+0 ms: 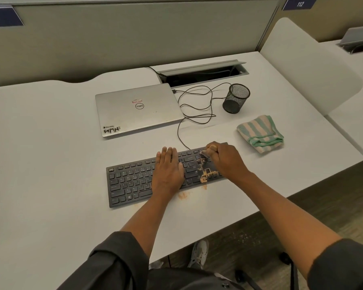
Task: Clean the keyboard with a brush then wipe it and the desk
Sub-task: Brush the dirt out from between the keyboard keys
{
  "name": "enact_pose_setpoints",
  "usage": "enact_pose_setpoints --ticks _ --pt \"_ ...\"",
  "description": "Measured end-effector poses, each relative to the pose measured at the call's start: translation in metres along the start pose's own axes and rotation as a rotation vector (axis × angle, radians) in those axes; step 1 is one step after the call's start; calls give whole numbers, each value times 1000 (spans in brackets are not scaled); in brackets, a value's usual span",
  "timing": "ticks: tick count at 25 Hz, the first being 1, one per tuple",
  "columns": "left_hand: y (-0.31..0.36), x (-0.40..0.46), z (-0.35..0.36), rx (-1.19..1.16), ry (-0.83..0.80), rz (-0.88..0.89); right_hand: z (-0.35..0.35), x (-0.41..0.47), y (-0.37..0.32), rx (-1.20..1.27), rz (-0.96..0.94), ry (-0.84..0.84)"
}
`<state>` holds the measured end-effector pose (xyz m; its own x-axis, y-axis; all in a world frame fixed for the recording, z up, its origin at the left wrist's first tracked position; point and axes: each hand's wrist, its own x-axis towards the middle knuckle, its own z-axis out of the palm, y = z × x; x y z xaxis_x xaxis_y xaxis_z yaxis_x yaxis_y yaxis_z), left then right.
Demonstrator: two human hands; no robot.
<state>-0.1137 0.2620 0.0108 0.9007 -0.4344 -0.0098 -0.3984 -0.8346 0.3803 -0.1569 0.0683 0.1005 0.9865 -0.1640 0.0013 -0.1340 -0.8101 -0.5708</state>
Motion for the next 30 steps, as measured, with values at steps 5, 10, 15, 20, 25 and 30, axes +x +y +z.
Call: enact_pose_setpoints --ticks 5,10,15,20,25,30 --pt "1 0 0 2 -2 -3 -6 -12 1 0 -95 -115" --pt "1 0 -1 1 8 3 -17 16 11 -80 -48 -119" --pt "1 0 0 1 9 2 -9 12 -4 -25 -75 -212" --pt "0 0 1 -2 5 -2 -32 18 10 -19 19 -134" --pt "-1 1 3 8 15 -2 -15 7 -6 90 -29 -171" --pt "-1 1 2 2 1 -8 -20 12 2 45 5 -114"
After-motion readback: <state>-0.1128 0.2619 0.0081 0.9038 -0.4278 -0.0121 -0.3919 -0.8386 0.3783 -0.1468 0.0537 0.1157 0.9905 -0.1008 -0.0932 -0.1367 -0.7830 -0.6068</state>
